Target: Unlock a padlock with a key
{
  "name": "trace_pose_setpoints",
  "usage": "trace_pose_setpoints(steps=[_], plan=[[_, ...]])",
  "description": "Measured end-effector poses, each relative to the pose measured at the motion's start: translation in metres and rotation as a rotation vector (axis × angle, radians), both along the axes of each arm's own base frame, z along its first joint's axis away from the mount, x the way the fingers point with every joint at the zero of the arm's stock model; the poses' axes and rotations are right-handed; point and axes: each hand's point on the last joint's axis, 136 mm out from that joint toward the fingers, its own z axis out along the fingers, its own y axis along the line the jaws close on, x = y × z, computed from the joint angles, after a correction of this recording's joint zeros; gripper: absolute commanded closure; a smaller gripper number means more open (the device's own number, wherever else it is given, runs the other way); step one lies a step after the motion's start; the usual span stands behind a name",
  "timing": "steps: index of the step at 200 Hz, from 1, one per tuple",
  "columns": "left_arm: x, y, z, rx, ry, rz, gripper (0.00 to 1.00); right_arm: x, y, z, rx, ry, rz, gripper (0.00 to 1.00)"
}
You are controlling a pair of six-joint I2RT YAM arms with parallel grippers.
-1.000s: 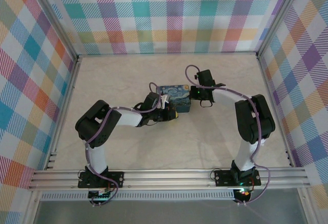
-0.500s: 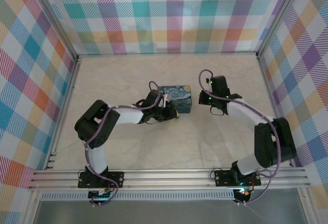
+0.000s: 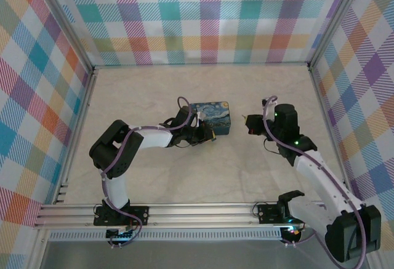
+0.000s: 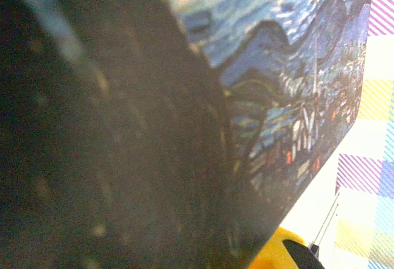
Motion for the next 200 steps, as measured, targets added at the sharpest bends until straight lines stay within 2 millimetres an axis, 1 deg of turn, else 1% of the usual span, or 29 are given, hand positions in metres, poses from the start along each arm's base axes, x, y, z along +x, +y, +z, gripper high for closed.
trace_pose_setpoints(steps=[19,62,86,146,175,200], plan=[[0.000,0.000,0.000,-0.002,0.002,0.003,0.95,-0.007,0.002,-0.003,0.019,0.011,0.019,1.00],[0.001,0.000,0.001,-0.005,0.005,0.008,0.95,-0.026,0.007,-0.033,0.045,0.091,0.062,1.00],[0.001,-0.001,0.002,-0.013,0.010,0.017,0.95,-0.035,0.011,-0.040,0.071,0.117,0.089,1.00],[0.004,-0.004,0.006,-0.038,0.018,0.038,0.95,-0.052,0.028,-0.039,0.203,0.139,0.177,1.00],[0.006,-0.005,0.008,-0.052,0.023,0.049,0.95,-0.055,0.034,-0.027,0.259,0.126,0.202,1.00],[0.007,-0.005,0.010,-0.062,0.029,0.059,0.95,-0.055,0.036,-0.021,0.286,0.119,0.211,1.00]])
